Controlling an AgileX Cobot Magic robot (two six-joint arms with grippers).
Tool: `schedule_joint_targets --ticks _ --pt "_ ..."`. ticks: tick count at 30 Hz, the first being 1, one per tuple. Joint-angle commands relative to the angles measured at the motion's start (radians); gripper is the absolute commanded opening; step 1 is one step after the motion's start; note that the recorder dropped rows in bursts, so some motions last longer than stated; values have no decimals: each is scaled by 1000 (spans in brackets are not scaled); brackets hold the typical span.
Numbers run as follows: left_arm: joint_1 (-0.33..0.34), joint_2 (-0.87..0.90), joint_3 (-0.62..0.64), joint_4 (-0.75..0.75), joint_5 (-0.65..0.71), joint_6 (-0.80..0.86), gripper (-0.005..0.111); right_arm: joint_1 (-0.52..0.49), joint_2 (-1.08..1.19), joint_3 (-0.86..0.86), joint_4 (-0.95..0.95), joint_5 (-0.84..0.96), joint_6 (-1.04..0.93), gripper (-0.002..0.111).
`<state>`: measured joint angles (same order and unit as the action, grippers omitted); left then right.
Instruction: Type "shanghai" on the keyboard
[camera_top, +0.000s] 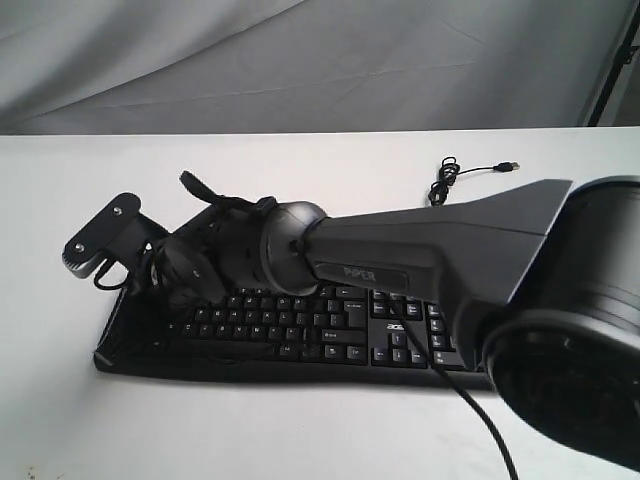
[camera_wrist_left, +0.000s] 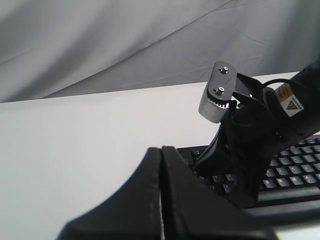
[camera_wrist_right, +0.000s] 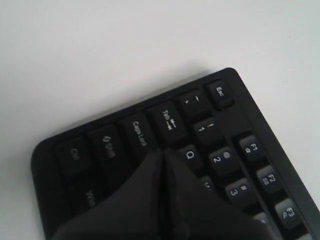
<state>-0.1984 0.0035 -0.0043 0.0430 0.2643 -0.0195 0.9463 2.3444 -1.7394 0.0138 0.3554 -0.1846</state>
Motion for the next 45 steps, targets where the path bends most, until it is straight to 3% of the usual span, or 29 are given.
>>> schedule_joint_targets --ticks 1,38,45 --pt "-4 -3 4 1 -5 -3 0 9 1 -7 9 -18 -10 0" --pt "-4 -3 4 1 -5 -3 0 -7 -38 -4 -14 14 18 0" --pt "-4 -3 4 1 -5 -3 0 -12 -200 194 -56 -12 108 0"
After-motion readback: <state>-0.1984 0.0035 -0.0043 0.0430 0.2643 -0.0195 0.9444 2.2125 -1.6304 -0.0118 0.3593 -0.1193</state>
